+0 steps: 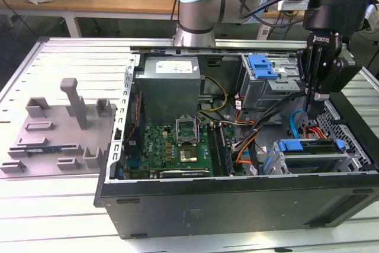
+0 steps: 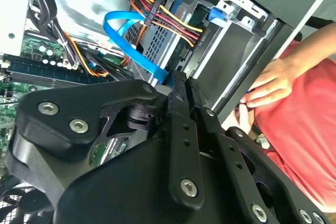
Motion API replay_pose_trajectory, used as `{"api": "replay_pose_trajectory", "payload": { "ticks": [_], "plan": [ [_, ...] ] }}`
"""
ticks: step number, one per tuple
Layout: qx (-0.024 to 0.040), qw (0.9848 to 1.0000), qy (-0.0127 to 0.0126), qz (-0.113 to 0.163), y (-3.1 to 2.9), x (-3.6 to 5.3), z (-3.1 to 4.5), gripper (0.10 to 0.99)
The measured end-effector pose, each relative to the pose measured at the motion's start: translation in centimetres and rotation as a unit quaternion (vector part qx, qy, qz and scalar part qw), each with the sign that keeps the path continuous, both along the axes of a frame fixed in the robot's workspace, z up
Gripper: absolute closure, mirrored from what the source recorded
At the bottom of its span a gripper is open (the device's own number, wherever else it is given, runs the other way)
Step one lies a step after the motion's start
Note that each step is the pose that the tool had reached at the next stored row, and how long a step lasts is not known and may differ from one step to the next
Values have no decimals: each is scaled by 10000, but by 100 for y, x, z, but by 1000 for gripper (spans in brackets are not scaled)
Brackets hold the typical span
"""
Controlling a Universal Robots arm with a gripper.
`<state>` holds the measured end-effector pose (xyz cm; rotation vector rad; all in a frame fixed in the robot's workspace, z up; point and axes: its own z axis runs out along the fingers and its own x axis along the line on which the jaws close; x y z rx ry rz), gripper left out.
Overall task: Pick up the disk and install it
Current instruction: 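Insert the second disk wire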
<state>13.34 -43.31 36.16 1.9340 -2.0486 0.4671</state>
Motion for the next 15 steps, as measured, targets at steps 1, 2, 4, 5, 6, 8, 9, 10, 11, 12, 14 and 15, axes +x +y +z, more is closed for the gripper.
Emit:
{"api": "replay_pose_trajectory", "payload": {
  "ticks": [1, 2, 4, 5, 6, 8, 9, 10, 11, 12, 14, 15],
  "plan": [
    [51, 10000, 0, -5, -21, 1, 0, 925],
    [123, 9999, 0, -8, -48, 2, 0, 925],
    [215, 9998, 0, -10, -84, 7, 0, 925],
    [274, 9996, 0, -10, -106, 11, 0, 925],
    [332, 9994, 0, -10, -127, 18, 0, 925],
    [450, 9990, 0, -11, -169, 35, -1, 925],
    [478, 9989, 1, -11, -180, 42, 0, 925],
    [697, 9976, 1, -11, -323, 71, 0, 925],
    [928, 9957, 1, -10, -491, 75, -6, 925],
    [1006, 9949, 1, -11, -542, 74, -10, 925],
    [1181, 9930, 1, -11, -664, 74, -23, 925],
    [1271, 9919, 1, -11, -702, 74, -26, 925]
  ]
}}
